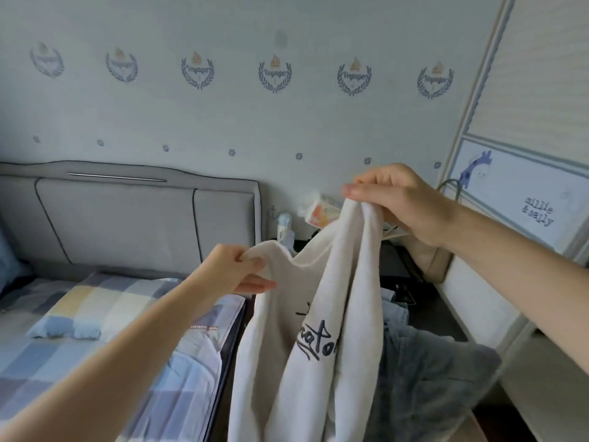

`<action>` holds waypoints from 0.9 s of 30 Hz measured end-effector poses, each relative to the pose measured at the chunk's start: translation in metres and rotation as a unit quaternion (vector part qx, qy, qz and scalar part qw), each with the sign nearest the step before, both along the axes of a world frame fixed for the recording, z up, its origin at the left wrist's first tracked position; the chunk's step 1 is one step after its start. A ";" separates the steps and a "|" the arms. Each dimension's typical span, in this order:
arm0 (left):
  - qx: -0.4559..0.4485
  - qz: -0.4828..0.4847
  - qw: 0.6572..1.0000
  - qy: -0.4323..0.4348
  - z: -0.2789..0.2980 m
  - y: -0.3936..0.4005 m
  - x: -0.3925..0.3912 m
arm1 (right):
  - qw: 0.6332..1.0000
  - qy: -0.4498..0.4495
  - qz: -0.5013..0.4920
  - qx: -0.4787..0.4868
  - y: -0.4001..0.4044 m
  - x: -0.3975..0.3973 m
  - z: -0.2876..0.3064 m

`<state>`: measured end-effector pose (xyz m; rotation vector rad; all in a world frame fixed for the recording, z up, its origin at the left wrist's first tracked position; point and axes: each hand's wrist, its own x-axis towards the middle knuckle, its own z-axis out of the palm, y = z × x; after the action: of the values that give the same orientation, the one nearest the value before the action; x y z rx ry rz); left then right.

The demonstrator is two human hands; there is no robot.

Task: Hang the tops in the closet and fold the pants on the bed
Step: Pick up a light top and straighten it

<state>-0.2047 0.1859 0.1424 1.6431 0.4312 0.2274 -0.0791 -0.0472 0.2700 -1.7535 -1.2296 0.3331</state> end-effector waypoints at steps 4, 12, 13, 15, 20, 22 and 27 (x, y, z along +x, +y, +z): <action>-0.072 -0.215 0.968 -0.112 0.046 -0.054 0.002 | 0.994 0.098 0.010 0.051 -0.016 -0.003 0.002; 0.181 -0.031 0.957 -0.227 0.087 -0.153 0.024 | 0.995 0.009 -0.030 0.095 -0.054 -0.008 0.019; 0.141 -0.028 0.962 -0.231 0.089 -0.161 0.028 | 0.996 -0.015 -0.030 0.081 -0.063 -0.006 0.020; 0.047 -0.029 0.973 -0.225 0.095 -0.164 0.031 | 0.993 -0.031 -0.030 0.108 -0.077 0.000 0.019; -0.072 -0.058 0.976 -0.199 0.116 -0.176 0.042 | 0.999 0.001 -0.021 0.037 -0.123 0.020 -0.033; -0.093 -0.095 0.970 -0.205 0.123 -0.187 0.053 | 0.995 -0.020 0.039 -0.089 -0.131 0.019 -0.062; -0.173 -0.196 0.940 -0.219 0.131 -0.214 0.087 | 0.982 -0.141 0.012 -0.129 -0.150 0.028 -0.076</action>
<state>-0.1180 -0.0279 0.2738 1.2498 -0.1918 0.1964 -0.0507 -0.1974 0.1937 -2.0626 -1.4611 0.2743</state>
